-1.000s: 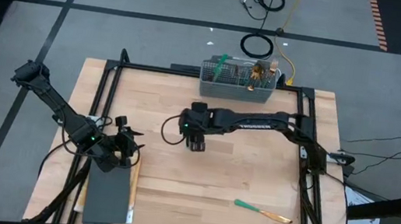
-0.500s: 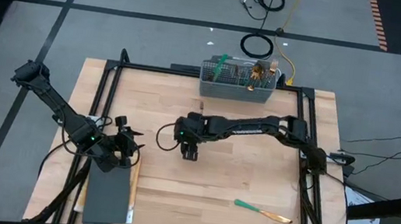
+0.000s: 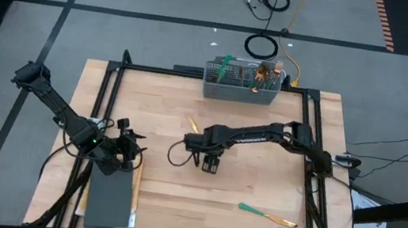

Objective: Sort silverware
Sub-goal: Put the green knife into the gray silverware holder

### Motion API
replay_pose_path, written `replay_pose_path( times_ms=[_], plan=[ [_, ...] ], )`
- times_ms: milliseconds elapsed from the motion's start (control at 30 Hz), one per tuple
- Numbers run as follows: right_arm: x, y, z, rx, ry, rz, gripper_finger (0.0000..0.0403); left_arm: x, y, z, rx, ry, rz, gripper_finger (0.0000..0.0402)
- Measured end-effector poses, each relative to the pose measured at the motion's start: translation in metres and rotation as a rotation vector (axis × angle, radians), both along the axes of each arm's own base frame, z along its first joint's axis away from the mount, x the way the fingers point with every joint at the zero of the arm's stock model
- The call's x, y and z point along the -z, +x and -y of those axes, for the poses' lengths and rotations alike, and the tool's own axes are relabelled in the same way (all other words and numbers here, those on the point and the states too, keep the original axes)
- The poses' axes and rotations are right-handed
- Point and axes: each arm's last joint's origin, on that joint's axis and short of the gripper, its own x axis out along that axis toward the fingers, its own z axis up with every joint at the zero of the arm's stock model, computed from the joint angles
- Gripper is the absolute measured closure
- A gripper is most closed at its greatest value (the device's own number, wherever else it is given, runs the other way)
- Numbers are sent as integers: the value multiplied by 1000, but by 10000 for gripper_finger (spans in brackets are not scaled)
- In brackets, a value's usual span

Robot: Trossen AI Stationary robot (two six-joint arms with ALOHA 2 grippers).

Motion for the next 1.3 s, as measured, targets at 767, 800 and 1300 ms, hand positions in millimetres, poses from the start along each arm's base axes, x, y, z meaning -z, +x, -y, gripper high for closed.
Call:
replay_pose_path(
  times_ms=[767, 800, 1300],
  plan=[
    [-28, 14, 14, 490, -59, 327, 191, 0, 0, 0, 19, 18, -12, 212],
    [-28, 14, 14, 510, -57, 327, 191, 0, 0, 0, 20, 19, -14, 212],
    [4, 13, -3, 565, -46, 205, 191, 0, 0, 0, 27, 19, -21, 212]
  ],
)
